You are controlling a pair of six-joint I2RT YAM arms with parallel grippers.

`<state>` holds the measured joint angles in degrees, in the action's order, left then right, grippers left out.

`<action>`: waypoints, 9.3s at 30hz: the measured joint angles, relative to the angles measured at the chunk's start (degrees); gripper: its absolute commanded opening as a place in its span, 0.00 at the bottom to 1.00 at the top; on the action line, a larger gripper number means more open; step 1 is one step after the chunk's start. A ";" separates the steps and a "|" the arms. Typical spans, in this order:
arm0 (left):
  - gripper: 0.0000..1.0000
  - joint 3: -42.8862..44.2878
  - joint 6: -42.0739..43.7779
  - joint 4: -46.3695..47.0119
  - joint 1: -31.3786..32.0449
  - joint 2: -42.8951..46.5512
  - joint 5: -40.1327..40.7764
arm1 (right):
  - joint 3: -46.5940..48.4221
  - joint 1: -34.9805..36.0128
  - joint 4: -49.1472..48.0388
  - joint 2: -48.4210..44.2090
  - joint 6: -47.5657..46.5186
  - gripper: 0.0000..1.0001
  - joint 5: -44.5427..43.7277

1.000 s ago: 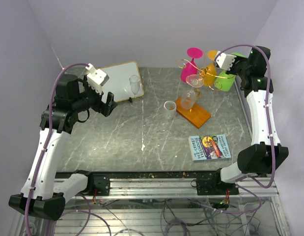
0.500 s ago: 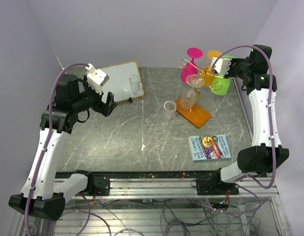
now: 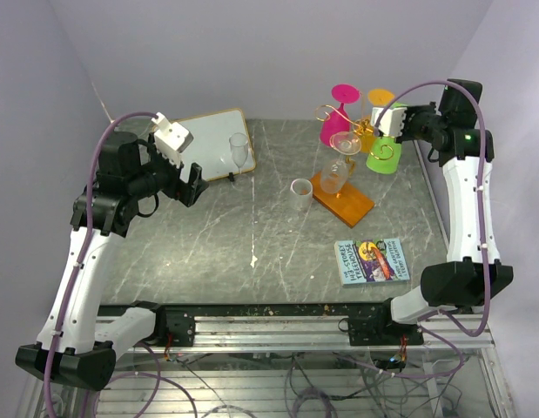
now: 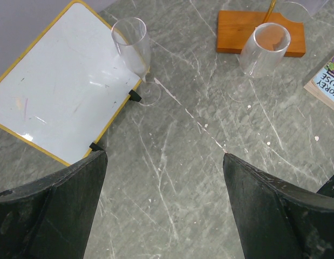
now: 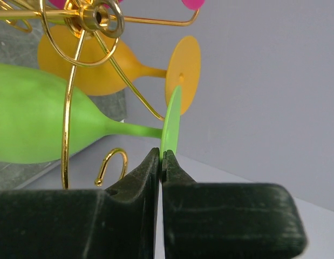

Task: Place the wine glass upside down on the wine glass rack

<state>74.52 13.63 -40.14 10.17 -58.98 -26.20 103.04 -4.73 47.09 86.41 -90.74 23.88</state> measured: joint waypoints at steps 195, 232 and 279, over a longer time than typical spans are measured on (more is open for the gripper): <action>0.91 14.25 -13.88 13.68 2.91 -29.81 13.09 | 5.01 -0.13 -3.34 -12.44 63.56 0.92 12.96; 0.36 34.82 -9.90 4.39 9.66 -54.10 19.12 | 1.29 -0.20 -1.86 -13.49 62.18 0.90 13.84; 0.07 17.00 -5.01 4.55 9.05 -8.33 5.29 | -9.03 16.76 -24.39 -5.79 92.37 0.75 31.19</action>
<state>91.53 8.62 -35.59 19.22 -67.31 -20.91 94.02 12.03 22.70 80.62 1.63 55.07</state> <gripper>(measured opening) 0.158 0.758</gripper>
